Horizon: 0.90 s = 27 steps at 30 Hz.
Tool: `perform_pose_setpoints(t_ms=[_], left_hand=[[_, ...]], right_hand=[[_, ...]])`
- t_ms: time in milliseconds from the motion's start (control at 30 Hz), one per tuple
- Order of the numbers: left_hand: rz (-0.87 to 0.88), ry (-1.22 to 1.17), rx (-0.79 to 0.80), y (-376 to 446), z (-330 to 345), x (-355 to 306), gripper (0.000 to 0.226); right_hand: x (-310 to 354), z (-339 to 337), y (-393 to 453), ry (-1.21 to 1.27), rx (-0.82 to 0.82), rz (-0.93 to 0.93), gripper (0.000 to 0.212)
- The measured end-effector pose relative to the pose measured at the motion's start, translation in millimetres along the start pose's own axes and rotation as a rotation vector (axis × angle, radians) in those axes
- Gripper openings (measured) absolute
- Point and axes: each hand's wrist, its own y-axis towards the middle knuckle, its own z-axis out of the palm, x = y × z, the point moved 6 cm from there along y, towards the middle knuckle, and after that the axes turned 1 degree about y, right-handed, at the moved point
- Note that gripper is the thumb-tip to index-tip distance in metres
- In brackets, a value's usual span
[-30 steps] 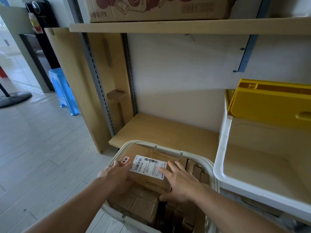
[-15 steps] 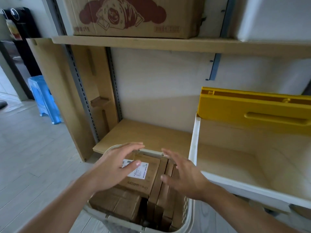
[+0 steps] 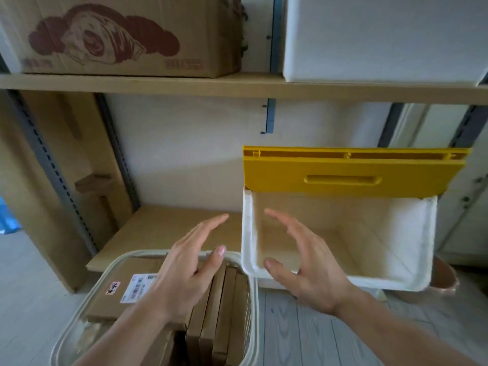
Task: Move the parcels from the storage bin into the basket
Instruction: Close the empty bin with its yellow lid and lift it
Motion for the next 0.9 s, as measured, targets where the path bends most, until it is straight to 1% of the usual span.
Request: perform_pose_setpoints(t_ms=[167,233,400,567,700,767,900], left_hand=[[0.115,-0.163,0.030,30.4,44.3,-38.9,0.055],[0.169,-0.200,0.058,37.7,61.6,-54.2,0.057],[0.251,-0.286,0.094,57.3,96.1,-81.7,0.055],[0.228,-0.396,0.053,76.1,118.9,-97.7,0.057],[0.231,-0.424,0.023,83.0,128.6,-112.3,0.053],[0.227,-0.422,-0.002,83.8,131.6,-114.5,0.054],[0.153,-0.444,-0.071,84.0,134.3,-110.3,0.052]], right_hand=[[-12.6,-28.4,-8.7,0.008,-0.087,0.050,0.078],[-17.3,-39.2,-11.9,0.002,-0.128,0.056,0.077],[-35.4,-63.4,-26.9,-0.026,-0.223,0.114,0.073],[-55.9,-85.7,-48.2,-0.005,-0.339,0.170,0.070],[-60.6,-105.3,-51.1,0.051,-0.445,0.184,0.066],[-65.5,-108.5,-45.7,0.062,-0.468,0.180,0.060],[-76.1,-104.6,-26.8,-0.069,-0.496,0.124,0.051]])
